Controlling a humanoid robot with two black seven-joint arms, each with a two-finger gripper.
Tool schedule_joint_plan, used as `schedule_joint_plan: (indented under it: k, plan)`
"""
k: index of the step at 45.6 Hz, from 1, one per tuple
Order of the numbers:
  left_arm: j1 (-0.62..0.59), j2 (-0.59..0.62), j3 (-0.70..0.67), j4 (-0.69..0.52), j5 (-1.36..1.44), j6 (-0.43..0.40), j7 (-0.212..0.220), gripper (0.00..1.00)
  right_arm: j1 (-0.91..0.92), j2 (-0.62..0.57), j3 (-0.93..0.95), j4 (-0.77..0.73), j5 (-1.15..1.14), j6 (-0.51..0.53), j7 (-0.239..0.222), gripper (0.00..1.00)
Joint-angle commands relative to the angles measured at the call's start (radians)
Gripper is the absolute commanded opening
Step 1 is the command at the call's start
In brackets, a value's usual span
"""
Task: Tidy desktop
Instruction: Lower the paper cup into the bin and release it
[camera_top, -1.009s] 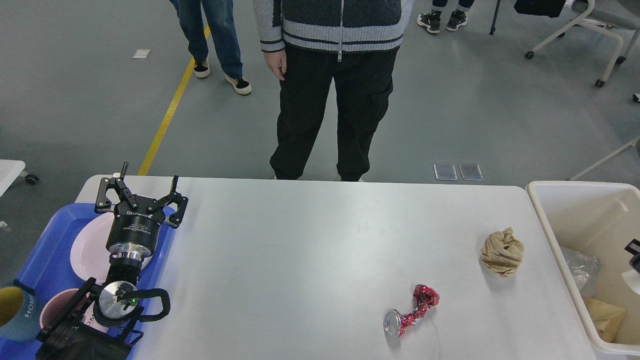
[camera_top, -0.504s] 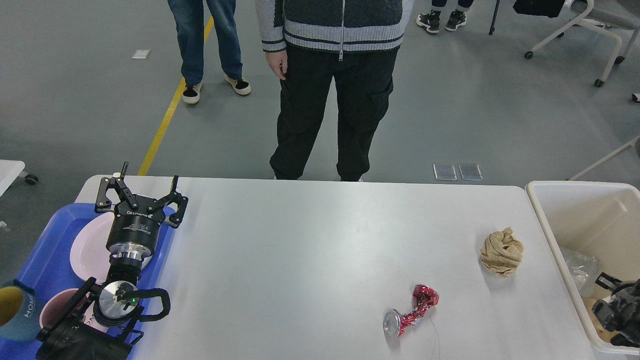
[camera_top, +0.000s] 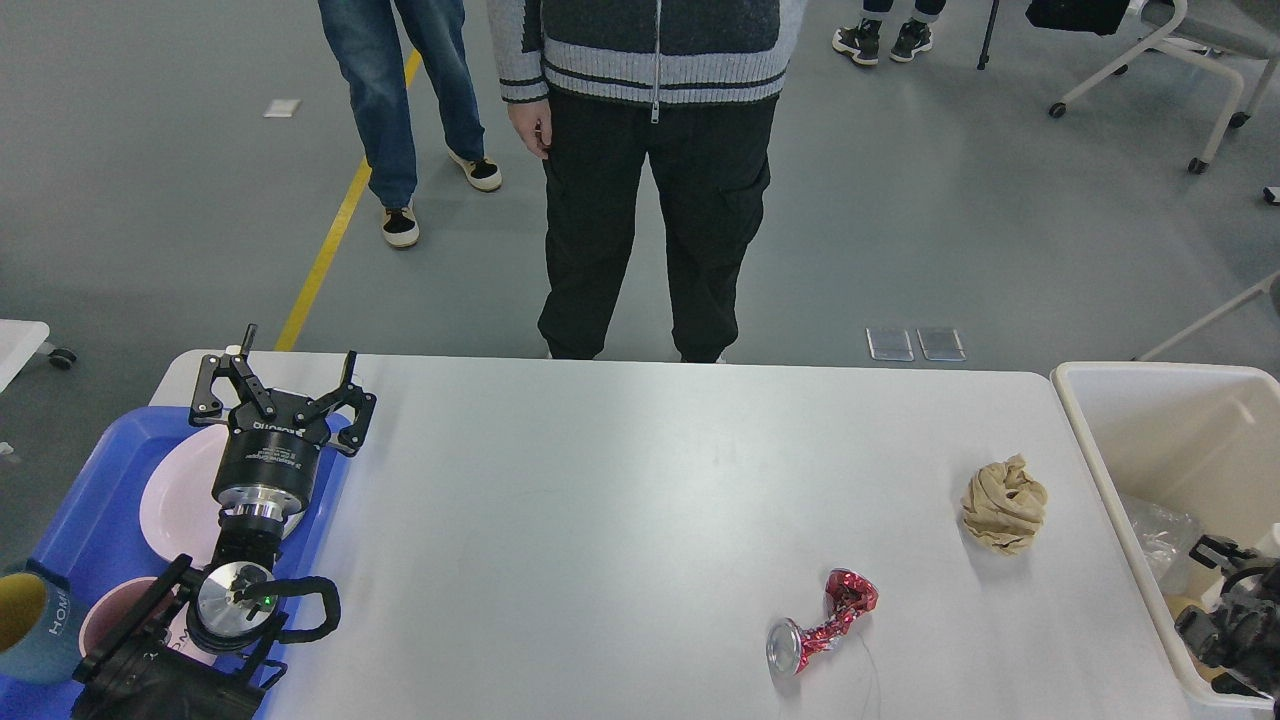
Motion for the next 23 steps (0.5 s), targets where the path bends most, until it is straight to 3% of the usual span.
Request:
schedule_joint_plan:
  k: [1, 12, 23]
  plan:
    - [0.0, -0.001, 0.0, 0.0, 0.0, 0.0, 0.0, 0.96, 0.011, -0.005, 0.002, 0.002, -0.001, 0.001, 0.001, 1.0]
    - [0.0, 0.0, 0.0, 0.0, 0.0, 0.0, 0.0, 0.96, 0.072, -0.038, 0.004, 0.051, -0.001, 0.025, 0.003, 1.0]
    - [0.0, 0.0, 0.0, 0.0, 0.0, 0.0, 0.0, 0.96, 0.3, -0.155, -0.007, 0.33, -0.003, 0.044, 0.004, 1.0]
